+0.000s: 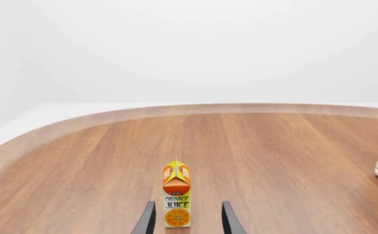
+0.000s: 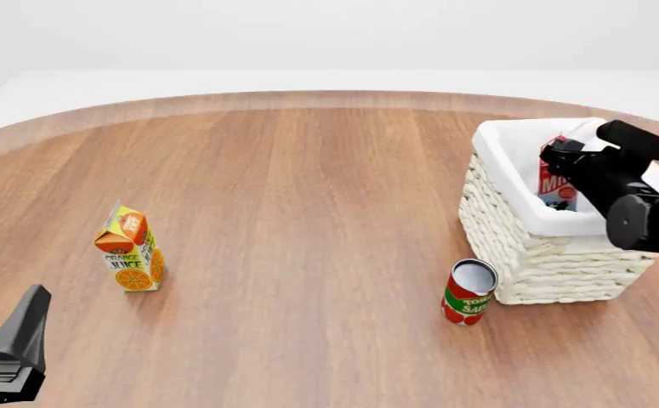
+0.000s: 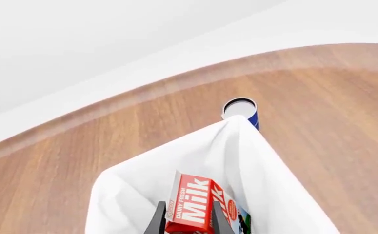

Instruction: Pick the milk and place it in the basket.

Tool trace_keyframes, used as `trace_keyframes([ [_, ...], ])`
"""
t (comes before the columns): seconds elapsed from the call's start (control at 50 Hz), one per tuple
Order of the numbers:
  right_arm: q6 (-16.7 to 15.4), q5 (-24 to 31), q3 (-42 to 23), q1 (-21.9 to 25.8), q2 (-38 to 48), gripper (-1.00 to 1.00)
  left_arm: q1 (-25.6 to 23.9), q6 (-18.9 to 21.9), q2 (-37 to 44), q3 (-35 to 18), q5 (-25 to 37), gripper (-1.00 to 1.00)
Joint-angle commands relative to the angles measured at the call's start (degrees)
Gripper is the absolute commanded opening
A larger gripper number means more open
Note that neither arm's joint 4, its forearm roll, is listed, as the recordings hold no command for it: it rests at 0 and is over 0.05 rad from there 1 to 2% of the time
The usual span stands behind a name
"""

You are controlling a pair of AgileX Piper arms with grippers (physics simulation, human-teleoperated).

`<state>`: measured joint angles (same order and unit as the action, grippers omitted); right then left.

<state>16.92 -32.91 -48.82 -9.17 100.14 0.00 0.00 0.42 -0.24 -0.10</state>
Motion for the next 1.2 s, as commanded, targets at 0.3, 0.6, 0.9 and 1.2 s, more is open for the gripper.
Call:
trace_keyframes([
  [0.3, 1.35, 0.44, -1.09, -0.67, 1.02, 1.00, 0.00, 0.00, 0.00, 0.00, 0.00, 1.00],
  [0.6, 0.89, 0.51, -0.54, -0.43, -0.04, 1.00, 0.00, 0.00, 0.00, 0.00, 0.00, 1.00],
  [0.9, 0.92, 0.90, 0.89, -0.15, -2.93, 1.00, 0.00, 0.00, 0.00, 0.00, 0.00, 1.00],
  [1.2, 0.05, 3.04, 3.55, 1.04, -8.62, 1.00, 0.00, 0.00, 0.00, 0.00, 0.00, 1.00],
])
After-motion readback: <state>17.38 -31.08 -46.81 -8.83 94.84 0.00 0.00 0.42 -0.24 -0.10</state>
